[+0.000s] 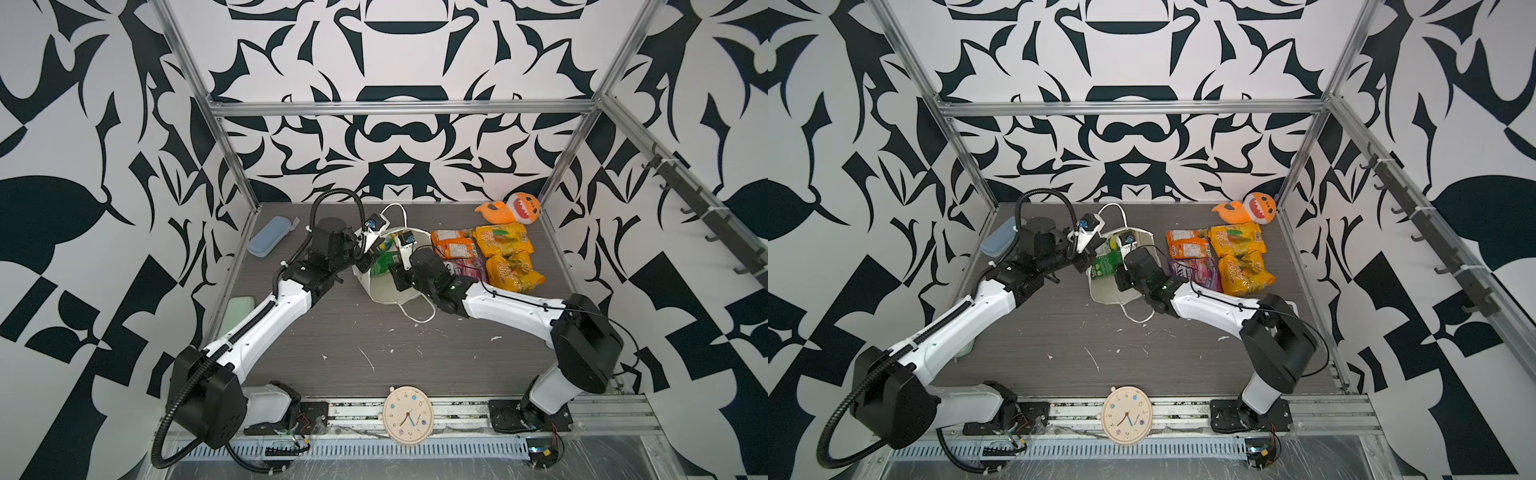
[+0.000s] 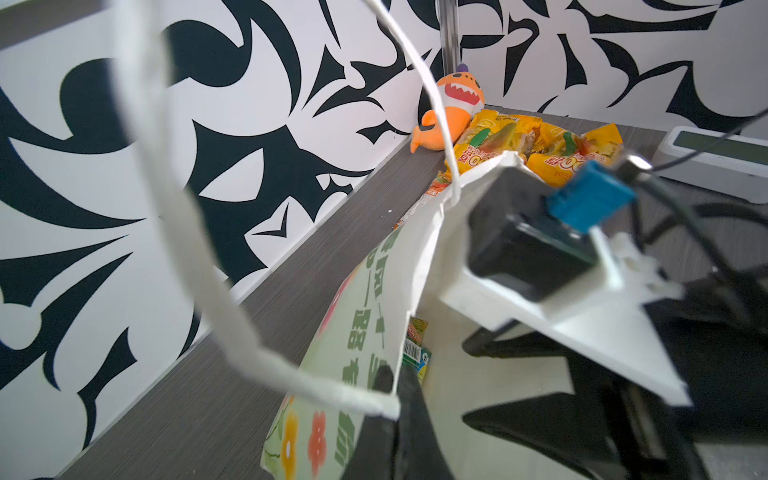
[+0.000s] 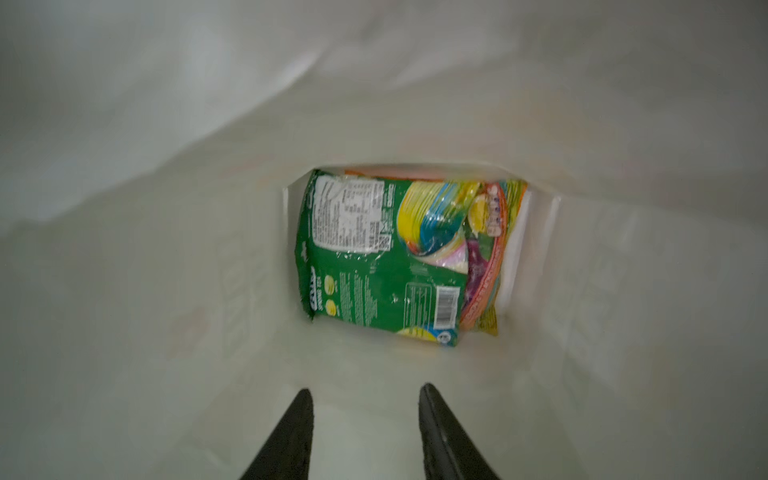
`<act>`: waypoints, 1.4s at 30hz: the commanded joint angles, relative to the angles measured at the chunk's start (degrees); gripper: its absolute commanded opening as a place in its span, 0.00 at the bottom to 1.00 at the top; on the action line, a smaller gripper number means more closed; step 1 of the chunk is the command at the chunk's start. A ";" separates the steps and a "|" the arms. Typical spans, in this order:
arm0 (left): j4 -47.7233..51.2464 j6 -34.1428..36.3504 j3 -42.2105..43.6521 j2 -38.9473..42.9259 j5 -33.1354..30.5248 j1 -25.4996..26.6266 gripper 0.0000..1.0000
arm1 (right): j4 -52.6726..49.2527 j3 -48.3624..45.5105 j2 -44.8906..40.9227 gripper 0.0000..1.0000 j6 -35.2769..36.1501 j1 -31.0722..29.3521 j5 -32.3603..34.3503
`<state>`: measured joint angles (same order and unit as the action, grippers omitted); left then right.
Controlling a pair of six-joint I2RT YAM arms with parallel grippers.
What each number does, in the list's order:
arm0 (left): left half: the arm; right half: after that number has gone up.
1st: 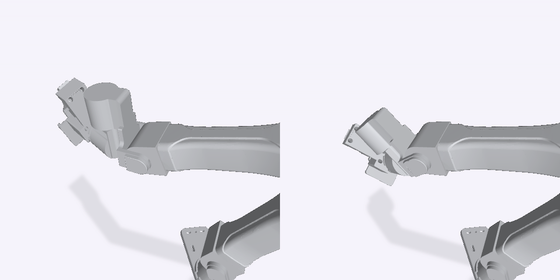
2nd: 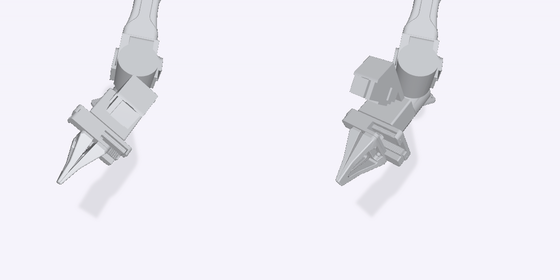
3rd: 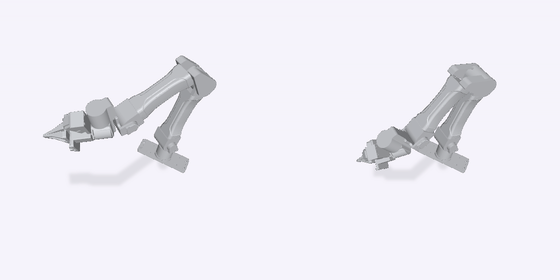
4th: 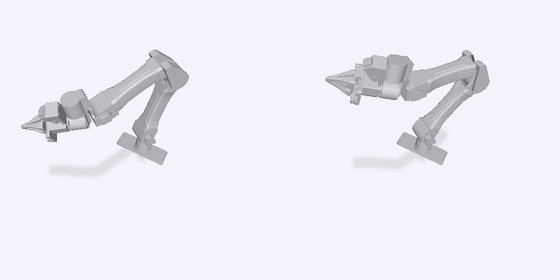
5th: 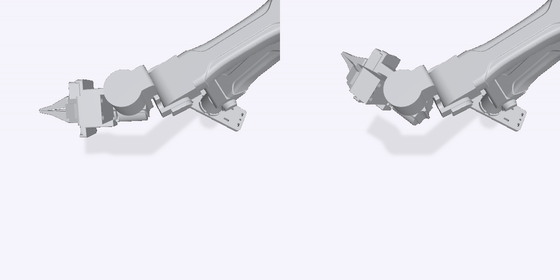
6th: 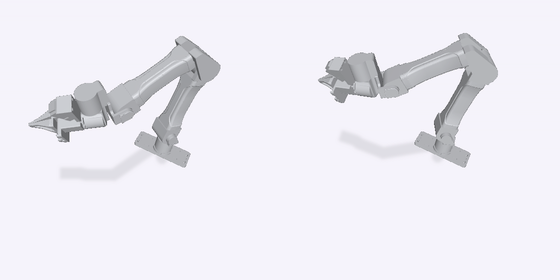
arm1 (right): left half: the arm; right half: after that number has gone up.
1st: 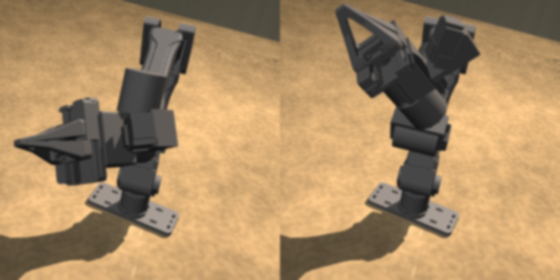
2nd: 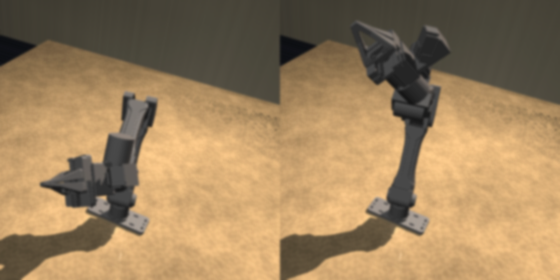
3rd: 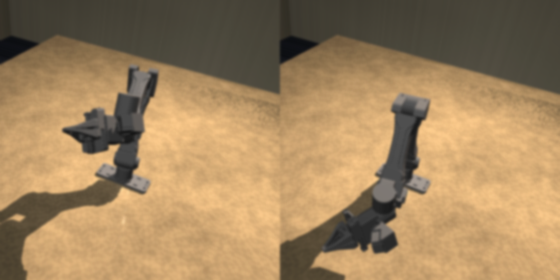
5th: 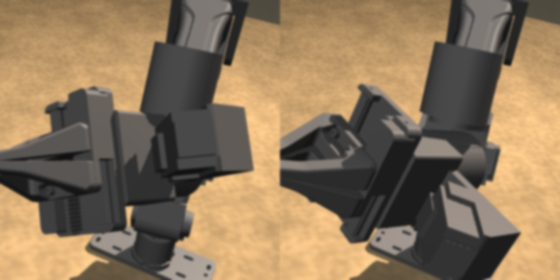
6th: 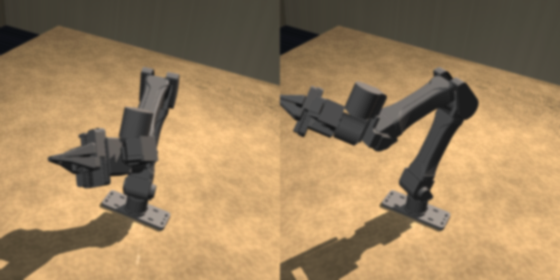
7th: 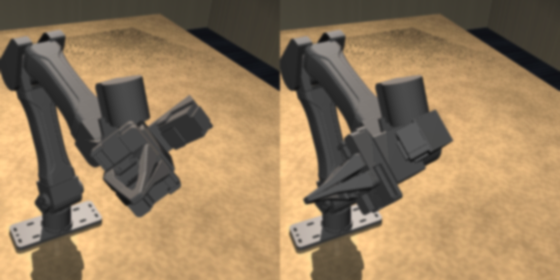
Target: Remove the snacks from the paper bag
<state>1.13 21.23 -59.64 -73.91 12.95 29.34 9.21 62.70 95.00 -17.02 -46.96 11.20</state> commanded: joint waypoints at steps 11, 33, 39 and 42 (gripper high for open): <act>-2.44 1.09 1.54 3.42 4.42 1.29 0.00 | 6.23 7.45 12.00 0.73 -5.54 -0.05 7.50; -2.96 1.47 2.80 4.91 4.36 1.60 0.00 | 1.77 15.88 20.41 0.90 -12.31 3.14 6.02; -3.31 1.51 2.64 4.24 4.30 1.59 0.00 | 5.10 15.28 20.27 0.99 -7.15 2.18 2.39; -2.47 1.36 1.94 3.86 4.19 1.62 0.00 | 12.02 10.87 17.50 0.99 -0.88 -1.42 5.52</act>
<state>0.67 22.09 -57.49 -71.22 14.61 30.41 13.63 75.53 117.01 -24.05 -45.36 15.16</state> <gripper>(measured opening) 0.040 0.990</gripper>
